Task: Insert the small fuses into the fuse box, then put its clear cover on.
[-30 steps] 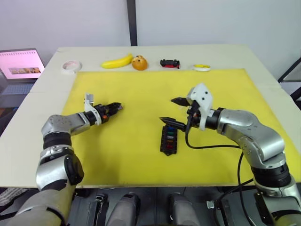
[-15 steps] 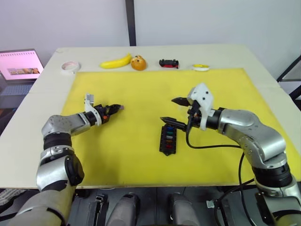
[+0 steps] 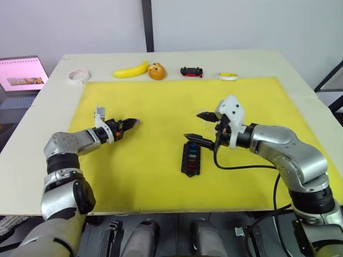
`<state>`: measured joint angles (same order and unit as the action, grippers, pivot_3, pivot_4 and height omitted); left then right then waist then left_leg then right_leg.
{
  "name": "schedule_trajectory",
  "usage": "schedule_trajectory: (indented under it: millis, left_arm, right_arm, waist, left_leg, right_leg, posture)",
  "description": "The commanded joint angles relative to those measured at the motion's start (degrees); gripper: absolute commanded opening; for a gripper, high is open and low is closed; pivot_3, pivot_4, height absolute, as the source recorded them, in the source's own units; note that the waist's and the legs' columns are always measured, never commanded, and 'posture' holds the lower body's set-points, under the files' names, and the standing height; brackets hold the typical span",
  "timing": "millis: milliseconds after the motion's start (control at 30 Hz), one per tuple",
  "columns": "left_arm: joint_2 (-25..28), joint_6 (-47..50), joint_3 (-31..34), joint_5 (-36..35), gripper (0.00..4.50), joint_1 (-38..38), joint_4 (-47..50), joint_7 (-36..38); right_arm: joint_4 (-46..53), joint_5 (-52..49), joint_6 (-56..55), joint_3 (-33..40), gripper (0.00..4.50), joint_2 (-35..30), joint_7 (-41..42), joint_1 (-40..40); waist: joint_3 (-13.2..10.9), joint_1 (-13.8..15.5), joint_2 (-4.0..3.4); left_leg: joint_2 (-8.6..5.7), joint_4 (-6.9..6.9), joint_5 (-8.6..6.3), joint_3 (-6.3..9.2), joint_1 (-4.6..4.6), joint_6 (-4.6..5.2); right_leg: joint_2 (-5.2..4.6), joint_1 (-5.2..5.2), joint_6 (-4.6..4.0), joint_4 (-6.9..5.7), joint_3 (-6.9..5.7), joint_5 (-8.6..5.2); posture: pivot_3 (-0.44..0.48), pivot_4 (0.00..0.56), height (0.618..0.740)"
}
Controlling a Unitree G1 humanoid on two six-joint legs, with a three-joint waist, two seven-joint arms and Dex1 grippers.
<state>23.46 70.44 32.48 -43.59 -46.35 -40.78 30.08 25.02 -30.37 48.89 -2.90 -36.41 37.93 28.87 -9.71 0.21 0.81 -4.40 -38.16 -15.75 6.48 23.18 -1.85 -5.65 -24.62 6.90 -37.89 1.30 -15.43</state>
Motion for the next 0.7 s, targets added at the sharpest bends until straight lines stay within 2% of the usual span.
schedule_trajectory:
  millis: [33,267,567,700]
  left_arm:
    - [0.43,3.38,2.24,-3.41,0.05,0.33,3.80,-0.66]
    - [-1.59,12.33,8.74,-12.05,0.05,-0.81,14.63,-6.35]
    - [-10.26,16.72,14.51,-20.26,0.05,-2.99,23.92,-18.08]
    - [-16.25,15.50,15.56,-25.52,0.05,-4.55,27.01,-24.44]
  right_arm:
    - [3.01,-2.75,1.31,3.03,4.50,1.22,-1.20,0.07]
    - [5.21,-11.36,7.95,8.46,4.50,7.43,-7.10,-0.16]
    - [4.85,-21.01,14.40,13.03,4.50,15.51,-17.22,2.47]
    - [2.10,-27.87,17.09,16.85,4.50,22.91,-26.59,4.65]
  waist:
    - [-0.01,-0.05,0.01]
    - [-0.02,-0.42,0.03]
    - [-0.02,-1.03,0.03]
    - [-0.02,-0.96,0.03]
  left_leg:
    - [0.00,0.00,0.00,0.00,0.01,0.00]
    - [0.04,0.01,0.00,0.03,0.09,-0.01]
    - [0.07,0.05,0.01,0.03,0.10,-0.02]
    - [0.09,0.06,0.01,0.01,0.11,-0.02]
  right_leg:
    - [0.00,-0.01,0.00,0.00,0.00,0.00]
    - [0.02,-0.09,0.00,0.00,0.01,0.00]
    - [0.05,-0.15,0.00,-0.02,0.03,0.00]
    - [0.05,-0.19,0.00,-0.05,0.05,0.00]
  posture:
    - [0.000,0.150,0.740]
    - [0.000,0.150,0.740]
    - [0.000,0.150,0.740]
    - [0.000,0.150,0.740]
